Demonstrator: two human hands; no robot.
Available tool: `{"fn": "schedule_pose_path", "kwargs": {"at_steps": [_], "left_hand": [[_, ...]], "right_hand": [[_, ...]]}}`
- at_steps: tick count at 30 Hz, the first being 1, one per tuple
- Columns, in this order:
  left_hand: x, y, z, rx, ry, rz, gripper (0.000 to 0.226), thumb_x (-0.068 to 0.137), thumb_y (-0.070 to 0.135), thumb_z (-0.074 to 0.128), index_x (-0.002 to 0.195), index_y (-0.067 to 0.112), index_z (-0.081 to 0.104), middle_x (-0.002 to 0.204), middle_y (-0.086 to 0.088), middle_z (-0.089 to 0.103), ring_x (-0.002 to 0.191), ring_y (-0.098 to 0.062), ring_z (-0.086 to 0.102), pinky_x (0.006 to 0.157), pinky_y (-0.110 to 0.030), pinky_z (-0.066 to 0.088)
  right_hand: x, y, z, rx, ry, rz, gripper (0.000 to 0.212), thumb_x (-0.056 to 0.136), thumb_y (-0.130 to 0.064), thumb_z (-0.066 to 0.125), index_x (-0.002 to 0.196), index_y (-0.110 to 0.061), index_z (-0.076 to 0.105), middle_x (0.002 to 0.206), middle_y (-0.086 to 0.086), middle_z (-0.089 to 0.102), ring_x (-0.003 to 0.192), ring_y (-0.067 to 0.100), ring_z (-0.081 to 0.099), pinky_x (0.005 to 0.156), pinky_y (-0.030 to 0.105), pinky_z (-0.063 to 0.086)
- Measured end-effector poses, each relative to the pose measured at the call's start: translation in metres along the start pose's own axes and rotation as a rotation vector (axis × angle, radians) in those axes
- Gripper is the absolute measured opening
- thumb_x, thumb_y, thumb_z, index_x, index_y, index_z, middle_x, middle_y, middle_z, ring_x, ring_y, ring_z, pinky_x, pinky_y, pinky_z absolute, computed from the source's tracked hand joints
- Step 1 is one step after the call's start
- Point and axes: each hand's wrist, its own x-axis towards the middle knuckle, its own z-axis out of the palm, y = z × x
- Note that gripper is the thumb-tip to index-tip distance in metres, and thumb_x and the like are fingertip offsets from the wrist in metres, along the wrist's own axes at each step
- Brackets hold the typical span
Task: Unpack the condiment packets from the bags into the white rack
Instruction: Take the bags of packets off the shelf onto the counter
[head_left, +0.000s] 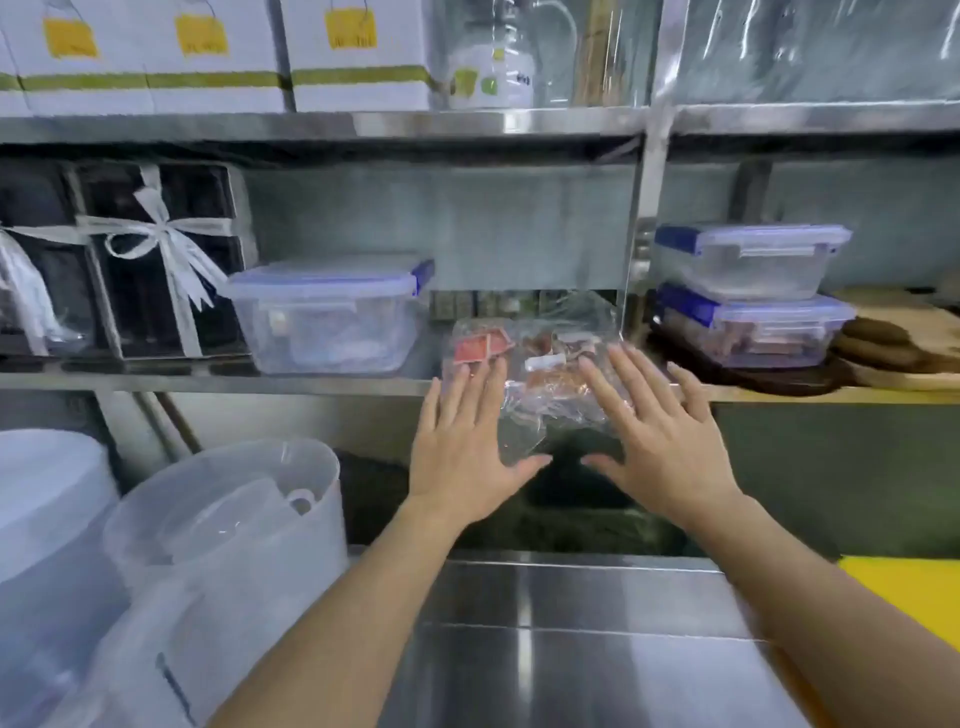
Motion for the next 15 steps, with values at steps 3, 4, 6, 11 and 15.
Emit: {"fn": "schedule_pose_path", "kwargs": {"at_steps": [3, 4, 6, 11, 15], "left_hand": [[0.008, 0.004, 0.038, 0.138, 0.031, -0.028, 0.117, 0.072, 0.082, 0.033, 0.131, 0.015, -0.042, 0.152, -0.009, -0.024, 0.141, -0.030, -0.020, 0.112, -0.048, -0.016], [0.010, 0.003, 0.048, 0.175, 0.067, -0.026, 0.118, 0.072, 0.079, 0.037, 0.130, 0.015, -0.043, 0.154, -0.011, -0.021, 0.141, -0.032, -0.019, 0.111, -0.051, -0.016], [0.020, -0.002, 0.055, 0.242, 0.147, -0.046, 0.115, 0.076, 0.068, 0.048, 0.138, 0.014, -0.032, 0.158, -0.015, -0.001, 0.144, -0.035, -0.004, 0.112, -0.053, -0.007], [0.039, -0.019, 0.044, 0.313, 0.277, 0.019, 0.048, 0.060, 0.015, 0.078, 0.107, 0.013, 0.065, 0.090, -0.006, 0.075, 0.092, -0.022, 0.068, 0.108, -0.049, 0.032], [0.037, -0.024, 0.011, 0.186, 0.259, 0.031, 0.025, 0.050, -0.004, 0.076, 0.067, 0.013, 0.070, 0.059, -0.003, 0.071, 0.058, -0.021, 0.067, 0.084, -0.040, 0.053]], "right_hand": [[0.002, 0.001, 0.032, -0.043, 0.036, -0.023, 0.092, 0.062, -0.029, 0.081, 0.140, -0.017, 0.033, 0.139, 0.012, 0.051, 0.129, 0.029, 0.047, 0.105, 0.043, 0.021], [0.000, 0.002, 0.043, -0.083, 0.098, -0.021, 0.083, 0.066, -0.020, 0.078, 0.139, -0.016, 0.036, 0.136, 0.011, 0.054, 0.127, 0.027, 0.050, 0.104, 0.042, 0.023], [0.004, 0.006, 0.058, -0.115, 0.227, -0.036, 0.065, 0.072, -0.004, 0.067, 0.132, -0.016, 0.046, 0.125, 0.006, 0.063, 0.119, 0.024, 0.057, 0.098, 0.039, 0.029], [0.019, 0.015, 0.061, -0.036, 0.326, -0.019, 0.025, 0.066, 0.008, 0.059, 0.075, -0.014, 0.068, 0.075, 0.000, 0.075, 0.081, 0.022, 0.069, 0.082, 0.034, 0.032], [0.019, 0.008, 0.038, 0.077, 0.313, 0.056, 0.026, 0.065, 0.009, 0.052, 0.066, -0.011, 0.068, 0.060, 0.002, 0.070, 0.060, 0.022, 0.065, 0.077, 0.032, 0.032]]}}
